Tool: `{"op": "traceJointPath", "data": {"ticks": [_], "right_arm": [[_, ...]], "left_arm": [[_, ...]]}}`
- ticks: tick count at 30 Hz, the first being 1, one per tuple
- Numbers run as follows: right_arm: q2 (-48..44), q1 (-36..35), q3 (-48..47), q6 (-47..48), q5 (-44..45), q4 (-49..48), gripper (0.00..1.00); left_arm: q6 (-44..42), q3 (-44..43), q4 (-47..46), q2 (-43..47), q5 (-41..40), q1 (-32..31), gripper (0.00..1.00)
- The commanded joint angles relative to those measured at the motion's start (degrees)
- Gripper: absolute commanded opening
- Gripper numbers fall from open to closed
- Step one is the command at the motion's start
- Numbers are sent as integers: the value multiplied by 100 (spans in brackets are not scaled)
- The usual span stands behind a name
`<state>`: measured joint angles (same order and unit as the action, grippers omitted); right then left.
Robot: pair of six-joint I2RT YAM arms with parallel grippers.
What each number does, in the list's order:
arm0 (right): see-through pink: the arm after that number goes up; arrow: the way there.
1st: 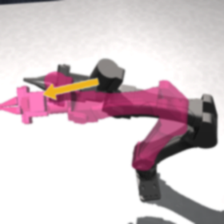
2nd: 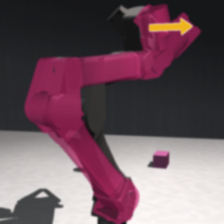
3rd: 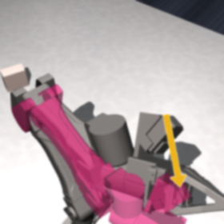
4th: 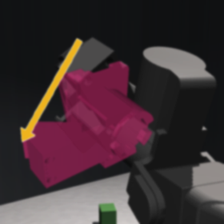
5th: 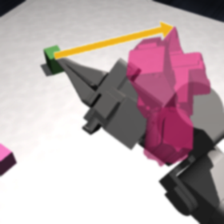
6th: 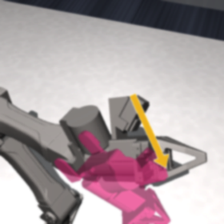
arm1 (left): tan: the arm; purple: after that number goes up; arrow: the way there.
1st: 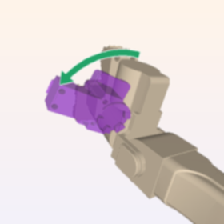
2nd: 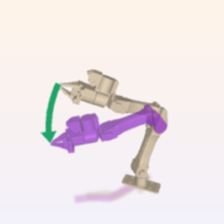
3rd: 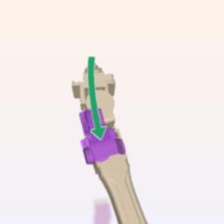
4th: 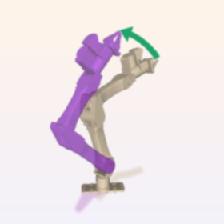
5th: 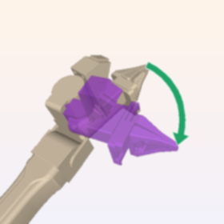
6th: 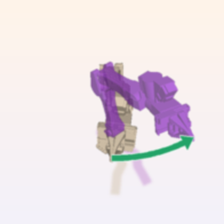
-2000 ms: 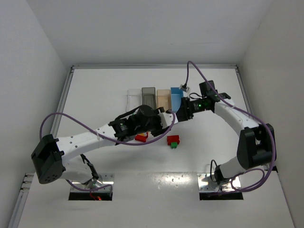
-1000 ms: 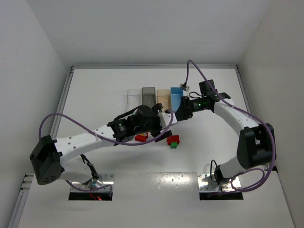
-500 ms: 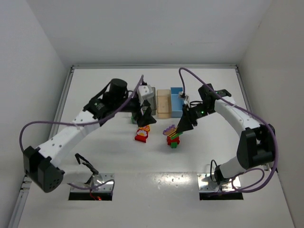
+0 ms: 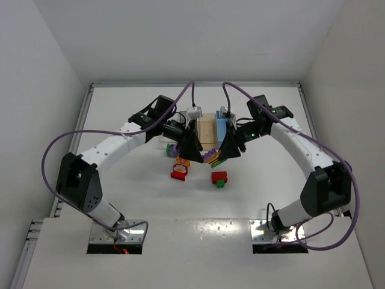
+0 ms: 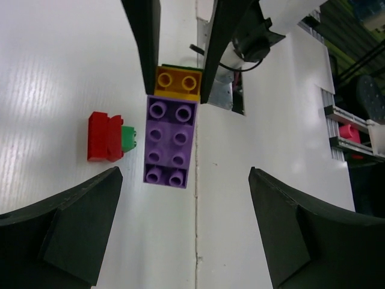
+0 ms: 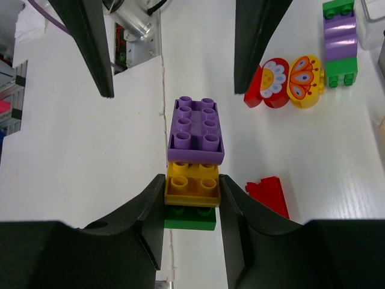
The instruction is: Sort the legos into containers by color
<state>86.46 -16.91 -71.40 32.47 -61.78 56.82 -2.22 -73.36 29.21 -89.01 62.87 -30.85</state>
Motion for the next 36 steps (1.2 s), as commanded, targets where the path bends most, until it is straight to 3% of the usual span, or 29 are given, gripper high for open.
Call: {"op": "traceJointPath", "data": {"ticks": [1,14,17,24,28,31,36], "right_arm": [[-50,-85,-252,-21,-300,-215,0],[3,-357,-428,-267,-300,-461,0],[56,-357,-481,-320,-300,-514,0],[56,-410,-376,-320,-300,-566,0],[-49,-410,-191,-145,-186,-496,0],[-172,-410,19,127,-37,-320,0],[-419,-410,564,322,157,-136,0]], "left_arm": [[37,-249,-161,-2,384,-44,91],[-77,-196,-522,-55,269,-343,87],[-77,-196,-574,-55,269,-343,79],[-24,-196,-627,-108,155,-343,35],[28,-143,-627,-108,208,-228,17],[81,-82,-741,-55,208,-97,8],[134,-143,-917,51,208,315,7]]}}
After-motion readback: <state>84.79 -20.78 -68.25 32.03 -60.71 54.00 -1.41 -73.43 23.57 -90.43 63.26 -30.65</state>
